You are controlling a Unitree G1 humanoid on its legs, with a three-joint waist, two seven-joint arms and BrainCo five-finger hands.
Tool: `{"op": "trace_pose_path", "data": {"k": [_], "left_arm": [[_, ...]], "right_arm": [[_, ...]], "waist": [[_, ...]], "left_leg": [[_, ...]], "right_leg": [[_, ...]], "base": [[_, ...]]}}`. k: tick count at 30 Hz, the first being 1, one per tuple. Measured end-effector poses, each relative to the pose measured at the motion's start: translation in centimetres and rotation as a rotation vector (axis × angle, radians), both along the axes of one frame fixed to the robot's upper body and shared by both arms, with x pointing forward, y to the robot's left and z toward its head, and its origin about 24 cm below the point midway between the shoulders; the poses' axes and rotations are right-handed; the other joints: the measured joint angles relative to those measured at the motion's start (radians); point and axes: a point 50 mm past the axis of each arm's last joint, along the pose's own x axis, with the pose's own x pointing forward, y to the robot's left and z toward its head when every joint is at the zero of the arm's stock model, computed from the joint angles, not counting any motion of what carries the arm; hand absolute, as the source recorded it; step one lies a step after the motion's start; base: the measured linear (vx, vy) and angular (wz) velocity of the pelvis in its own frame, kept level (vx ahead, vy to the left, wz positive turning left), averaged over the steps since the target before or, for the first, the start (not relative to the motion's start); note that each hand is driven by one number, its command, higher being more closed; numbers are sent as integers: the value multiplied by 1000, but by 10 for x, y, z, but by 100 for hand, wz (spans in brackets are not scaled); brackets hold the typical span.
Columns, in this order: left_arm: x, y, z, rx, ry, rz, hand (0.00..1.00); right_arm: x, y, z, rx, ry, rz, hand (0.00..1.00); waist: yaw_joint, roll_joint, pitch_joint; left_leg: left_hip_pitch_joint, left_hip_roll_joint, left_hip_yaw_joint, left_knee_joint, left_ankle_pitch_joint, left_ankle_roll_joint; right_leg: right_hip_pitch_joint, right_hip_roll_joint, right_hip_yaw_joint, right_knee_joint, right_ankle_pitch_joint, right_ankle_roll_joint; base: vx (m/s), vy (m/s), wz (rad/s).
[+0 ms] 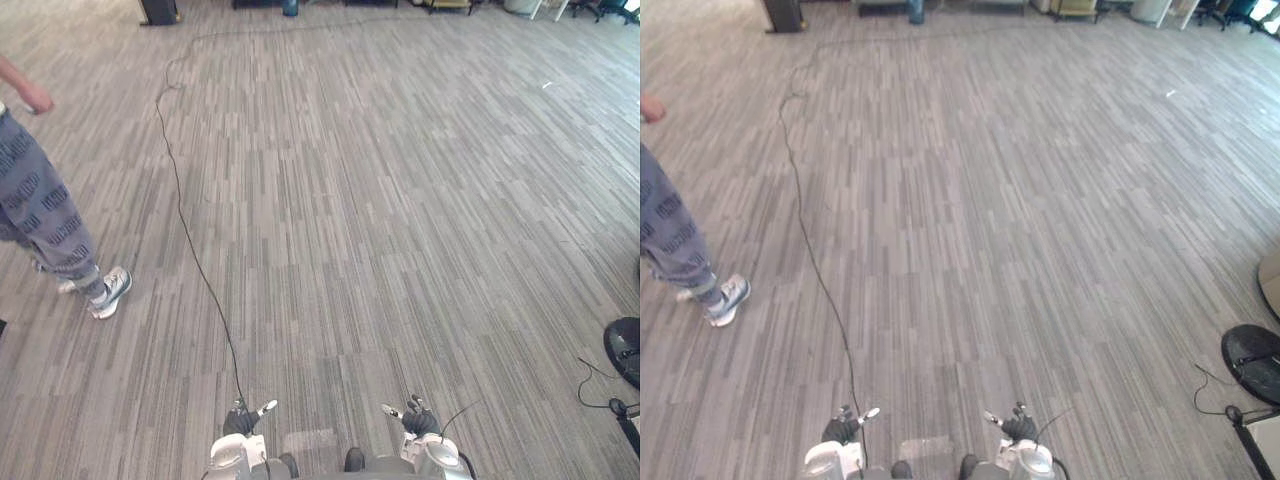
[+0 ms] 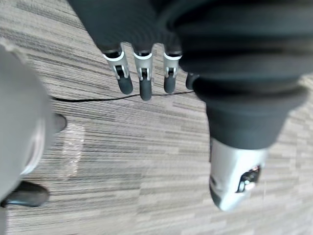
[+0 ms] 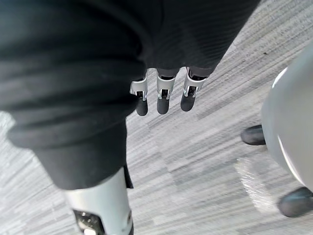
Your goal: Pick up cushions and gather them together orderly.
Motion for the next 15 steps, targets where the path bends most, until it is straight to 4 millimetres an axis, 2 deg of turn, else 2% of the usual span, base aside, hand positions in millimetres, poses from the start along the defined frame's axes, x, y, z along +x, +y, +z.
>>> {"op": "trace_pose_path", "data": {"k": [1,2,5,6,7,8,9,10,11,12,13,14,15], "left_arm": [[0,1,2,5,-13,8,0],[0,2,2,7,-15,7,0],[4,3,5,18,-35,-3,0],[6,3,6,23,-49,-3,0],[5,3,6,24,-48,-2,0],[5,4,5,25,-45,-3,0],[4,10,5,34,-36,4,0],[2,12,4,35,-30,15,0],[1,14,4,36,-26,21,0],[-1,19,3,48,-12,22,0],[-2,20,2,52,-5,16,0],[-4,23,0,62,19,-5,0],[-6,23,-1,65,28,-9,0]], "right_arm": [[0,-4,0,-12,3,0,0],[2,-5,1,-15,1,0,0],[0,-8,-1,-25,21,-1,0],[-2,-9,-4,-28,46,4,0],[-6,-11,-7,-29,74,6,0],[-7,-10,-8,-27,84,7,0],[-7,-6,-9,-15,96,9,0],[-6,-3,-9,-6,88,12,0],[-6,-2,-9,-2,89,6,0],[-7,0,-10,7,89,-6,0],[-7,0,-10,10,89,-12,0],[-7,0,-9,13,82,-22,0],[-6,0,-9,12,76,-20,0]], "waist": [[5,11,8],[4,14,10],[16,8,17],[28,8,18],[39,14,18],[44,14,18],[47,-8,8],[48,-14,7],[49,-20,5],[48,-46,13],[48,-52,14],[40,-66,20],[39,-62,24]], "left_leg": [[-47,39,7,54,-38,-4],[-60,47,14,49,-46,-6],[-148,34,72,-112,-29,7],[-187,-2,74,-263,50,5],[-207,-31,55,-394,169,5],[-207,-38,43,-400,213,10],[-204,-66,51,-376,204,48],[-211,-67,55,-328,164,76],[-206,-69,62,-312,142,82],[-152,-96,68,-301,89,92],[-132,-104,68,-303,71,93],[-16,-134,65,-340,11,88],[15,-141,62,-350,1,84]], "right_leg": [[34,-2,3,-2,-28,-3],[45,-5,4,-4,-34,-1],[121,-68,25,-60,-49,15],[150,-106,41,-102,-48,18],[172,-124,61,-132,-46,21],[182,-129,69,-140,-45,22],[184,-168,91,-134,-20,22],[159,-179,117,-85,35,50],[153,-185,129,-57,53,65],[125,-210,155,80,98,120],[108,-214,165,142,119,131],[-4,-222,205,476,243,164],[-36,-221,210,567,242,167]], "base": [[287,50,-13],[387,94,-8],[465,155,-22],[598,312,-50],[505,278,-53],[540,316,-44],[577,326,-23],[704,397,-17],[737,415,-3],[381,218,1],[739,397,3],[484,249,2],[826,358,7]]}}
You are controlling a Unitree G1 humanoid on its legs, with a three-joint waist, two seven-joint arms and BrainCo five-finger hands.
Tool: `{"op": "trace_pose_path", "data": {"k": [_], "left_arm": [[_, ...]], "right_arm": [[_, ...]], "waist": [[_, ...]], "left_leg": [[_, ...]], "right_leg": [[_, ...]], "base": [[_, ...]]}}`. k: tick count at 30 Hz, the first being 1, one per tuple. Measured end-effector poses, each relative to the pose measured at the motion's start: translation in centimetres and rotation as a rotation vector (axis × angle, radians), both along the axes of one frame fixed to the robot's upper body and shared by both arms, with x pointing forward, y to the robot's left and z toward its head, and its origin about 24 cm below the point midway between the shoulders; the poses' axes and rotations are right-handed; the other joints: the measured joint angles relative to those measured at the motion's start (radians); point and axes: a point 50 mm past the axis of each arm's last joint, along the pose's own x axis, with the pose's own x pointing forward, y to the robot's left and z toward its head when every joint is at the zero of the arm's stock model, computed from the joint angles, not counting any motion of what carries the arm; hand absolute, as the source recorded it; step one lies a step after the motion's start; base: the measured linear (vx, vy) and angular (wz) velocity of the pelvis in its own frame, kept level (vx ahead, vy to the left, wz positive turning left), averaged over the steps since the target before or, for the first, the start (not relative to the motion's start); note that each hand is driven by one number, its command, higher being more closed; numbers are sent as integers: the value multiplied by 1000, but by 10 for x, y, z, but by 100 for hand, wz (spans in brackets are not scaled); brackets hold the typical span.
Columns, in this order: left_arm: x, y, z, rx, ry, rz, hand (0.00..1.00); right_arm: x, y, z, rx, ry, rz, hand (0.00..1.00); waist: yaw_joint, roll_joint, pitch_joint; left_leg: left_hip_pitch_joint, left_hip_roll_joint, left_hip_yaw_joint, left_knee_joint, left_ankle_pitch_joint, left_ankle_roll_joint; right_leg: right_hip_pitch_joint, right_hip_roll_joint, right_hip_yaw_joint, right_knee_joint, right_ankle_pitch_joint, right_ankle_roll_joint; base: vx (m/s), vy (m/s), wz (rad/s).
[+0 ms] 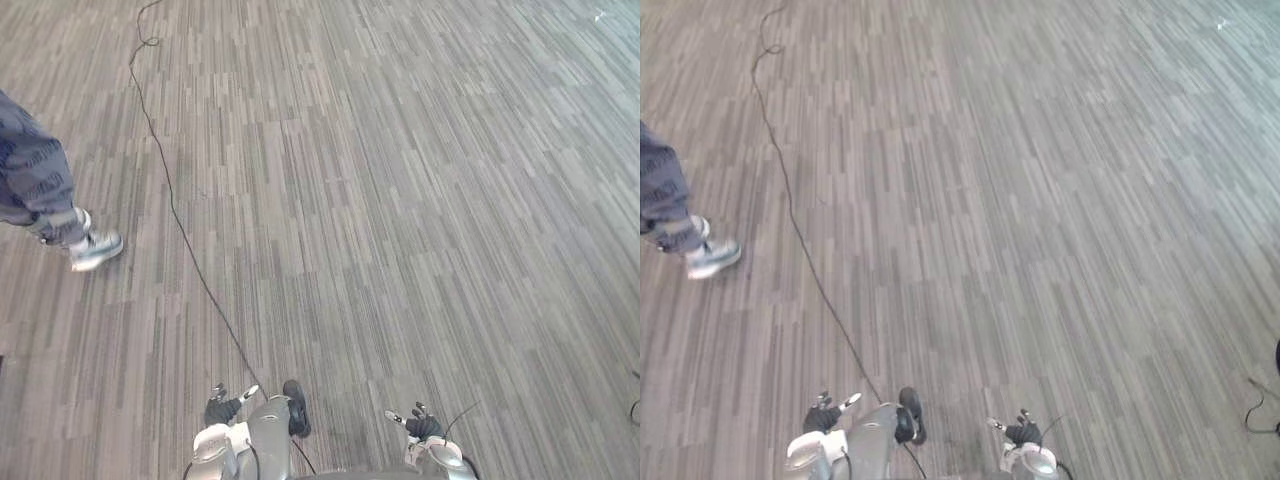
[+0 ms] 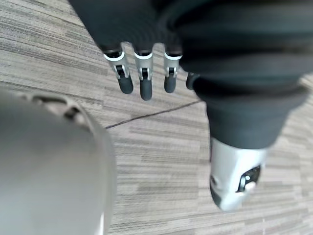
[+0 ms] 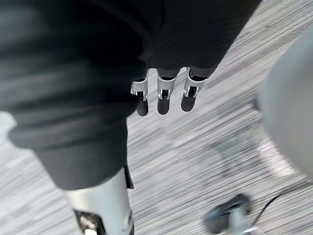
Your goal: Pick up cushions and gather them together orderly.
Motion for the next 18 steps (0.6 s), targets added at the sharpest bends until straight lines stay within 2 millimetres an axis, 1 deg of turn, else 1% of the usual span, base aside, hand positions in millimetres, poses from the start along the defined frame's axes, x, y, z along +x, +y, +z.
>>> {"op": "trace_pose_path", "data": {"k": [1,2,3,4,5,6,7,8,9,10,11,12,13,14,15,16,17,18], "left_arm": [[-4,-1,-3,0,31,-17,0],[-5,-6,-5,-5,49,-40,0],[-5,-8,-6,-8,52,-50,0],[-3,-14,-7,-17,58,-78,0],[0,-20,-8,-27,64,-102,0],[3,-22,-7,-31,59,-109,0],[5,-29,-8,-46,55,-113,0],[5,-31,-8,-49,55,-117,0],[3,-33,-9,-55,62,-127,0],[3,-39,-9,-63,63,-147,0],[2,-42,-10,-73,64,-147,0],[4,-52,-10,-110,55,-131,0],[10,-57,-8,-129,37,-120,0],[10,-58,-8,-135,34,-115,0],[8,-58,-9,-147,34,-82,0],[8,-54,-8,-149,24,-58,0],[10,-49,-5,-147,-1,-31,0],[11,-48,-4,-145,-9,-27,0]], "right_arm": [[2,-3,2,-9,-22,3,0],[5,-7,5,-25,-46,11,0],[7,-9,6,-30,-59,13,0],[12,-15,11,-49,-91,17,0],[14,-21,12,-64,-94,18,0],[13,-22,11,-70,-88,21,0],[15,-27,13,-76,-103,5,0],[16,-28,14,-80,-106,8,0],[15,-30,13,-86,-98,17,0],[8,-33,11,-90,-72,6,0],[7,-36,10,-98,-67,6,0],[13,-49,14,-134,-70,10,0],[14,-53,15,-135,-78,-14,0],[14,-52,15,-131,-77,-20,0],[12,-53,15,-131,-72,-29,0],[12,-52,16,-132,-80,-27,0],[12,-45,15,-118,-78,-13,0],[11,-41,14,-110,-75,-7,0]], "waist": [[-12,1,2],[-27,14,3],[-34,20,3],[-46,37,11],[-59,45,22],[-64,46,25],[-80,51,29],[-88,52,30],[-106,50,31],[-114,52,35],[-122,56,34],[-107,121,34],[-107,132,42],[-109,133,45],[-111,140,52],[-106,153,59],[-95,149,66],[-90,144,66]], "left_leg": [[119,-23,-9,-57,-26,-9],[218,-28,-17,-130,-32,-12],[254,-27,-20,-162,-32,-13],[335,-21,-27,-228,-29,-16],[392,-12,-29,-264,-29,-16],[408,-9,-29,-270,-29,-16],[450,1,-46,-285,-30,-16],[459,6,-54,-286,-30,-16],[488,8,-82,-297,-30,-16],[554,-3,-129,-321,-34,-24],[576,8,-141,-323,-35,-31],[592,60,-149,-312,-5,-86],[567,76,-180,-215,72,-140],[551,81,-187,-162,97,-133],[468,115,-214,86,212,-102],[344,177,-244,399,298,-126],[245,235,-223,612,224,-133],[215,246,-218,660,195,-132]], "right_leg": [[-101,4,-14,232,-49,-17],[-186,19,-74,313,-109,-59],[-222,27,-101,319,-129,-64],[-319,51,-184,282,-189,-92],[-391,72,-251,189,-224,-118],[-415,81,-274,143,-225,-122],[-470,125,-314,-53,-195,-138],[-479,142,-318,-136,-170,-138],[-473,183,-317,-402,-63,-132],[-455,210,-283,-532,111,-171],[-442,218,-272,-528,184,-194],[-452,242,-296,-445,127,-238],[-455,234,-307,-345,29,-244],[-442,235,-313,-331,1,-246],[-374,246,-314,-327,-60,-246],[-277,268,-305,-364,-106,-257],[-189,293,-291,-394,-137,-267],[-158,296,-287,-405,-148,-269]], "base": [[581,188,15],[581,188,16],[489,151,20],[640,117,25],[772,119,29],[654,42,39],[398,-21,36],[555,-77,68],[899,-167,89],[945,-181,95],[938,-166,49],[749,-155,19],[712,-182,8],[705,-238,15],[693,-183,-2],[927,-184,-21],[652,-89,-25],[739,-110,-27]]}}
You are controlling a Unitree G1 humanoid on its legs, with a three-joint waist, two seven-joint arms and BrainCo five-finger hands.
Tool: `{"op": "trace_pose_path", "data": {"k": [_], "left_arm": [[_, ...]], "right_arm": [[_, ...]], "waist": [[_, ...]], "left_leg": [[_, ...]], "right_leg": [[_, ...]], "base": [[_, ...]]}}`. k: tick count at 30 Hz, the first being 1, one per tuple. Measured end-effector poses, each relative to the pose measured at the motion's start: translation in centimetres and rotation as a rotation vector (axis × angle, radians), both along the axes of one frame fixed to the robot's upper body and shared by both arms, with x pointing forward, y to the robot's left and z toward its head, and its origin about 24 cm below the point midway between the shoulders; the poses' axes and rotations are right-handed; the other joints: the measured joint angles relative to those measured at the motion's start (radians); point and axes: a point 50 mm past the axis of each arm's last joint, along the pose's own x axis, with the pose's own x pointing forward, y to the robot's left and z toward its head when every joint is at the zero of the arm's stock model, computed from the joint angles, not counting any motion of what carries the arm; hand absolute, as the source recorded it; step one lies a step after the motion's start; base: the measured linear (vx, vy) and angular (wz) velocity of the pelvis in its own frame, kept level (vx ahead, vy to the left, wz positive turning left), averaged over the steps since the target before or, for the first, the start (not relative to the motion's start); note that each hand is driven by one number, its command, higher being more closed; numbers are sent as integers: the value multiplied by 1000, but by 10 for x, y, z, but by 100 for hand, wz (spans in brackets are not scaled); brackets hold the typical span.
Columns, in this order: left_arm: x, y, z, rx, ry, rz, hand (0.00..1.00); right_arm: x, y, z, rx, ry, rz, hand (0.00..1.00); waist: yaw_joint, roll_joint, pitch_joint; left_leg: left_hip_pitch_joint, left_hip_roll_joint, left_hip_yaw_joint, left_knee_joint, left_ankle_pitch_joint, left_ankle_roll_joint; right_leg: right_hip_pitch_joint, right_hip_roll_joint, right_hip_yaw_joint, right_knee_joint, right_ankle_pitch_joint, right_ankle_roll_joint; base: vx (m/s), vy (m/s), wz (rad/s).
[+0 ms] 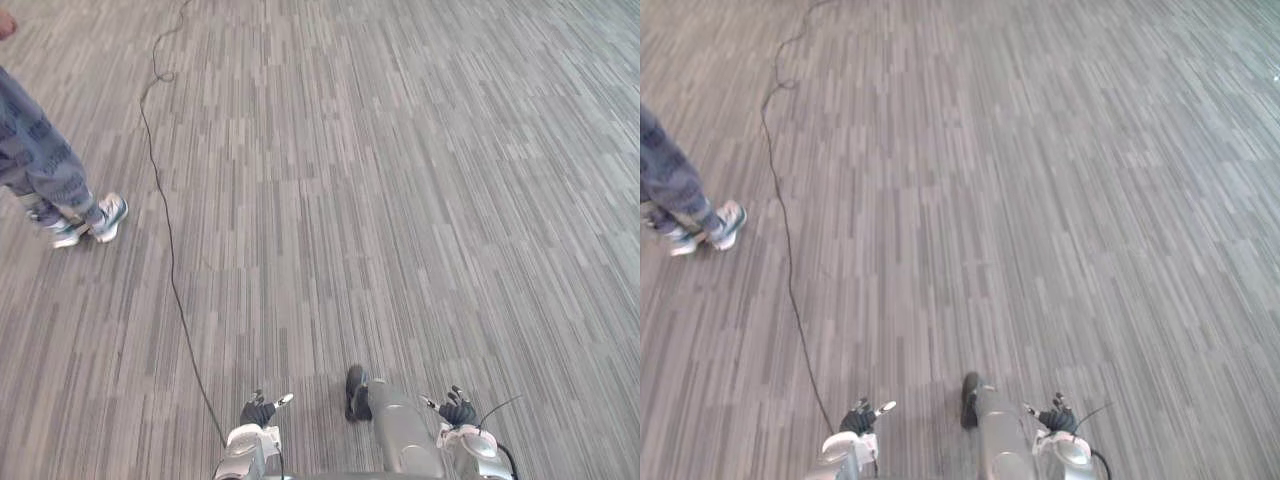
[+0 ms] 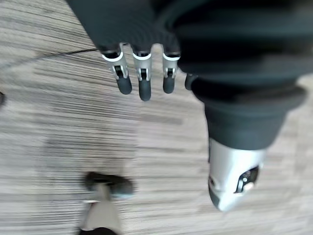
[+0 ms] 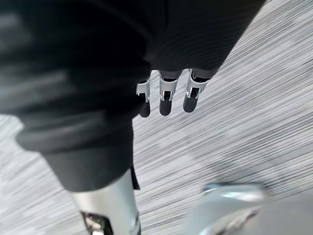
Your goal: Pick up cushions and gather them together orderly.
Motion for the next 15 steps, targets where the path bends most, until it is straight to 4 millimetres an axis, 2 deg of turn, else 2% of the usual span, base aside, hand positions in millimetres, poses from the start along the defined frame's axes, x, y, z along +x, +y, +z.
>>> {"op": "trace_pose_path", "data": {"k": [1,3,4,5,6,7,8,9,10,11,12,13,14,15], "left_arm": [[4,5,4,16,-26,3,0],[9,5,8,18,-56,1,0],[13,6,12,23,-84,4,0],[14,7,12,25,-89,5,0],[15,8,14,30,-105,8,0],[18,10,18,38,-133,13,0],[19,11,18,40,-140,14,0],[17,11,18,43,-142,16,0],[16,12,18,45,-143,19,0],[11,17,16,57,-128,24,0],[6,29,15,83,-110,37,0],[5,32,15,88,-106,43,0],[4,35,14,96,-99,50,0],[4,36,13,98,-90,49,0]], "right_arm": [[-3,11,-3,23,9,17,0],[-4,13,-3,28,14,26,0],[-5,15,-4,32,20,33,0],[-4,15,-4,33,19,35,0],[0,18,-2,37,8,40,0],[0,25,-3,57,8,39,0],[-1,27,-4,63,11,37,0],[-4,32,-6,74,22,42,0],[-4,33,-6,75,25,51,0],[-6,41,-8,92,37,65,0],[-10,53,-9,122,42,69,0],[-11,55,-9,127,42,70,0],[-11,58,-8,129,32,82,0],[-10,59,-8,126,30,94,0]], "waist": [[13,-22,3],[32,-33,1],[48,-37,-5],[49,-37,-5],[56,-40,-6],[84,-52,-9],[91,-55,-11],[102,-51,-21],[105,-48,-26],[108,-67,-53],[104,-118,-85],[102,-132,-92],[102,-151,-93],[100,-159,-92]], "left_leg": [[-95,14,24,59,-62,8],[-188,19,59,35,-106,24],[-280,6,101,-89,-156,37],[-298,-2,106,-131,-163,39],[-327,-30,118,-248,-165,42],[-364,-87,113,-480,-150,50],[-375,-103,104,-542,-134,45],[-389,-134,60,-695,-87,25],[-399,-135,36,-717,-41,16],[-395,-150,32,-662,24,22],[-371,-170,81,-633,-30,48],[-360,-172,103,-619,-50,59],[-315,-171,144,-589,-106,81],[-276,-174,164,-591,-134,85]], "right_leg": [[93,0,21,-44,-30,3],[171,-1,49,-100,-48,8],[247,-8,89,-157,-62,28],[267,-11,99,-171,-65,30],[312,-24,125,-190,-74,42],[350,-65,197,-203,-104,53],[360,-76,216,-208,-113,65],[383,-93,270,-224,-134,73],[395,-97,296,-223,-147,76],[405,-125,352,-200,-169,81],[361,-172,386,-98,-162,91],[336,-182,396,-36,-151,111],[249,-193,409,172,-92,176],[192,-199,406,311,-53,229]], "base": [[474,-62,-17],[573,-27,-42],[559,37,-56],[561,64,-64],[642,155,-96],[648,196,-111],[786,301,-143],[501,269,-107],[669,397,-143],[708,437,-130],[723,434,-116],[691,402,-97],[631,375,-75],[704,413,-101]]}}
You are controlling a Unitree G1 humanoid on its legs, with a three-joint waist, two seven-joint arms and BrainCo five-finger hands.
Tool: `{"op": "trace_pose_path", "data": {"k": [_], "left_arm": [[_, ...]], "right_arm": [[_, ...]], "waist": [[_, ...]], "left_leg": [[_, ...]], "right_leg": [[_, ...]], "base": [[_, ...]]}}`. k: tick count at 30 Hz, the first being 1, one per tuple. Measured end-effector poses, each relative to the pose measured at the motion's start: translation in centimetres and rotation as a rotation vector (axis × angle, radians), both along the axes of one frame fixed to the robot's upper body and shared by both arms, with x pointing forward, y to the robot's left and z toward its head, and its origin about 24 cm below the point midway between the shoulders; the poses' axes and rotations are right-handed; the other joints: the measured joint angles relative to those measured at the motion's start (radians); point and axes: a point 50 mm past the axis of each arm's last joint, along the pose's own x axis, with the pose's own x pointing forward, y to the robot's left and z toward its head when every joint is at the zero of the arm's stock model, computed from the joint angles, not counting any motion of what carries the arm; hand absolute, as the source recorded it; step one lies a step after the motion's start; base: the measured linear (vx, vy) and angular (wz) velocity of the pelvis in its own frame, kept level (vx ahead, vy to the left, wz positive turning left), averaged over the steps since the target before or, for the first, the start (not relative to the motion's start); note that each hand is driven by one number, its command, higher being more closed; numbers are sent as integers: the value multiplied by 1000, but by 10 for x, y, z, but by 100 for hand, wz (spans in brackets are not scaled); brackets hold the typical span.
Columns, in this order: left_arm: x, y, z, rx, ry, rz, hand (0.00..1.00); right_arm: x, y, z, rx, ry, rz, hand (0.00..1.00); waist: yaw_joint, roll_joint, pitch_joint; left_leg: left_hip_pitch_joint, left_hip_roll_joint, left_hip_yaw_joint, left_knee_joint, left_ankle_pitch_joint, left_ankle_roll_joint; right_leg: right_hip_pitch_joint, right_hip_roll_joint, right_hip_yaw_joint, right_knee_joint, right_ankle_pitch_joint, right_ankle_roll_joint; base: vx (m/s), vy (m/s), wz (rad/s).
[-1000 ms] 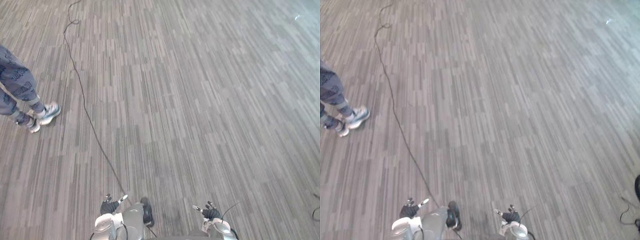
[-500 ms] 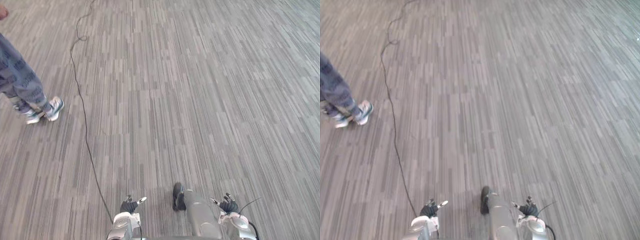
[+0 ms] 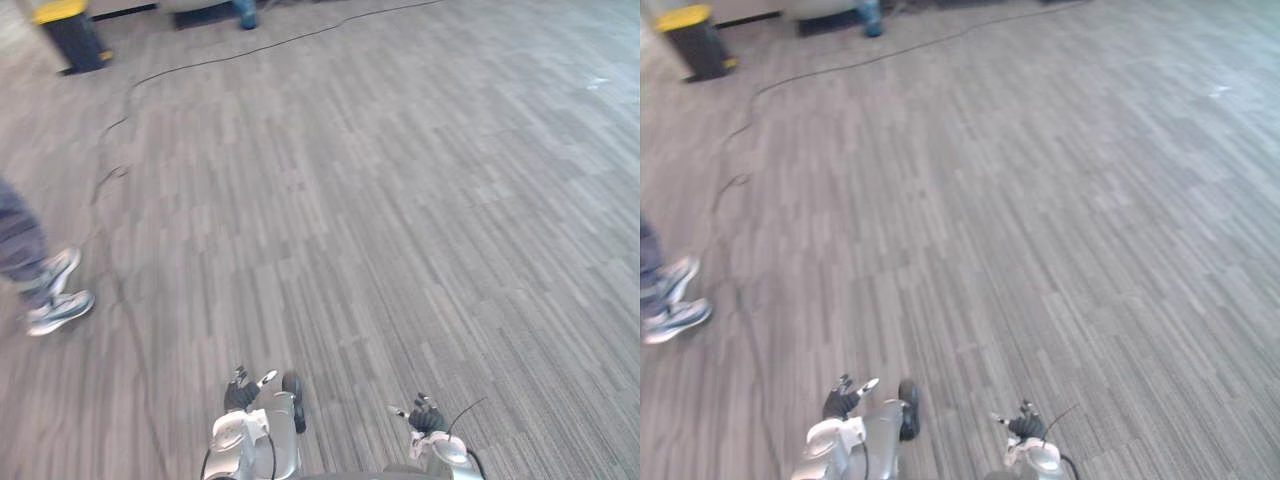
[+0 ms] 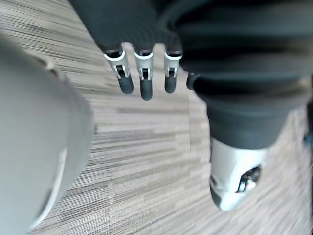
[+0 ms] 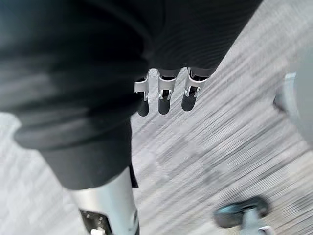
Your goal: Pick up cushions and gather them together orderly.
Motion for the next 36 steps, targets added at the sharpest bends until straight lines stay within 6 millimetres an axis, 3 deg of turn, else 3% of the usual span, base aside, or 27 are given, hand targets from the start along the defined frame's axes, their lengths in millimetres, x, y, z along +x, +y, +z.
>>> {"op": "trace_pose_path", "data": {"k": [1,3,4,5,7,8,10,11,12,13,14,16,18,19,21,25,26,27,28,29,30,32,33,34,35,36], "left_arm": [[-1,0,-2,0,21,-2,0],[-4,-5,-7,-14,56,-14,0],[-5,-10,-9,-26,72,-32,0],[-6,-12,-10,-29,80,-40,0],[-7,-23,-15,-58,113,-69,0],[-8,-24,-16,-62,118,-71,0],[-9,-31,-17,-73,127,-97,0],[-10,-33,-17,-77,129,-99,0],[-12,-38,-18,-94,131,-101,0],[-10,-42,-18,-105,124,-109,0],[-8,-42,-17,-104,121,-110,0],[-10,-39,-17,-103,118,-85,0],[-7,-34,-14,-91,95,-78,0],[-3,-28,-11,-66,76,-82,0],[-1,-20,-6,-37,46,-85,0],[4,-19,1,-28,-18,-74,0],[7,-18,3,-29,-38,-67,0],[7,-18,3,-30,-39,-65,0],[2,-17,1,-36,-26,-50,0],[-1,-6,0,-13,-11,-36,0],[-2,-2,-1,-7,-4,-30,0],[-4,5,-1,6,3,0,0],[-5,8,-2,15,18,3,0],[-7,6,-6,9,51,7,0],[-8,4,-8,1,64,6,0],[-10,-4,-11,-20,86,-3,0]], "right_arm": [[2,0,1,-2,-9,5,0],[6,-1,4,-13,-38,17,0],[8,-1,6,-13,-57,18,0],[9,-2,7,-13,-67,17,0],[17,-7,13,-17,-108,6,0],[19,-7,13,-20,-113,7,0],[21,-12,14,-27,-117,3,0],[21,-13,14,-28,-114,0,0],[21,-16,14,-36,-112,1,0],[23,-22,16,-60,-119,13,0],[24,-23,16,-61,-122,15,0],[27,-24,17,-70,-123,28,0],[27,-18,15,-58,-104,45,0],[25,-11,12,-41,-88,60,0],[22,-2,10,-16,-72,74,0],[17,-1,8,-13,-54,71,0],[15,-1,7,-15,-49,70,0],[14,-1,7,-14,-47,70,0],[6,0,3,-11,-21,72,0],[4,7,1,7,-9,72,0],[2,11,1,15,-5,79,0],[0,11,0,17,4,83,0],[-2,10,-1,13,8,84,0],[3,4,1,0,-10,76,0],[6,4,2,-2,-20,78,0],[10,1,5,-13,-43,81,0]], "waist": [[-2,8,8],[-11,22,10],[-16,30,8],[-21,30,7],[-57,36,12],[-62,38,13],[-74,45,15],[-75,43,15],[-79,50,14],[-82,96,5],[-83,102,5],[-76,151,28],[-63,143,39],[-53,118,53],[-42,81,46],[-15,87,42],[-2,89,40],[1,92,39],[22,96,15],[27,61,-5],[22,43,-13],[24,2,-14],[21,-6,-7],[-1,-1,-3],[-6,7,1],[-16,38,12]], "left_leg": [[90,-5,29,-28,-28,-7],[234,-6,72,-123,-58,-19],[315,-8,107,-188,-72,-36],[337,-9,116,-205,-77,-43],[441,-17,185,-285,-91,-72],[461,-18,195,-297,-89,-75],[560,-50,241,-373,-85,-120],[582,-58,245,-378,-86,-129],[636,-63,237,-369,-89,-138],[615,7,211,-236,-84,-153],[594,27,197,-155,-79,-159],[375,187,57,436,87,-77],[282,203,11,601,49,-95],[210,193,-5,643,13,-84],[73,162,-27,537,-37,-59],[-94,63,-131,156,-40,-57],[-138,34,-152,-20,21,-57],[-148,32,-152,-58,42,-53],[-146,38,-144,-82,189,-48],[-143,22,-110,-40,158,-30],[-137,19,-99,-27,132,-20],[-74,-3,-35,27,34,0],[-15,-27,-14,28,-18,8],[78,-50,-11,17,-74,15],[115,-53,-9,8,-88,17],[213,-53,8,-42,-117,19]], "right_leg": [[-95,-16,-57,204,5,16],[-189,-31,-189,320,-18,-23],[-266,-27,-288,321,-39,-55],[-295,-22,-322,304,-44,-56],[-413,9,-488,92,-55,-74],[-425,18,-512,39,-47,-87],[-448,71,-628,-250,75,-173],[-444,74,-636,-278,99,-188],[-433,86,-617,-266,176,-326],[-407,118,-622,-231,114,-314],[-397,126,-620,-229,99,-314],[-268,220,-546,-284,31,-318],[-186,250,-485,-319,6,-325],[-100,258,-423,-356,-14,-326],[21,255,-313,-445,-32,-306],[173,219,-145,-523,-71,-246],[225,196,-91,-545,-92,-211],[232,193,-80,-545,-98,-201],[258,177,-8,-515,-127,-158],[250,142,15,-466,-135,-145],[234,123,18,-428,-131,-139],[119,83,34,-125,-65,-47],[16,65,32,120,32,25],[-85,44,-21,339,36,30],[-109,39,-46,377,22,21],[-187,34,-114,419,-20,-10]], "base": [[644,356,-105],[483,250,-97],[346,185,-62],[526,234,-70],[518,173,-54],[524,137,-53],[605,128,-39],[625,49,-17],[728,-31,-19],[601,-41,-19],[723,-140,-38],[722,-137,-80],[505,-23,-114],[722,6,-153],[633,35,-134],[648,197,-133],[707,316,-108],[1036,513,-168],[777,415,-139],[797,419,-132],[652,325,-77],[694,375,-65],[827,458,-53],[678,368,-40],[780,355,-29],[629,249,-29]]}}
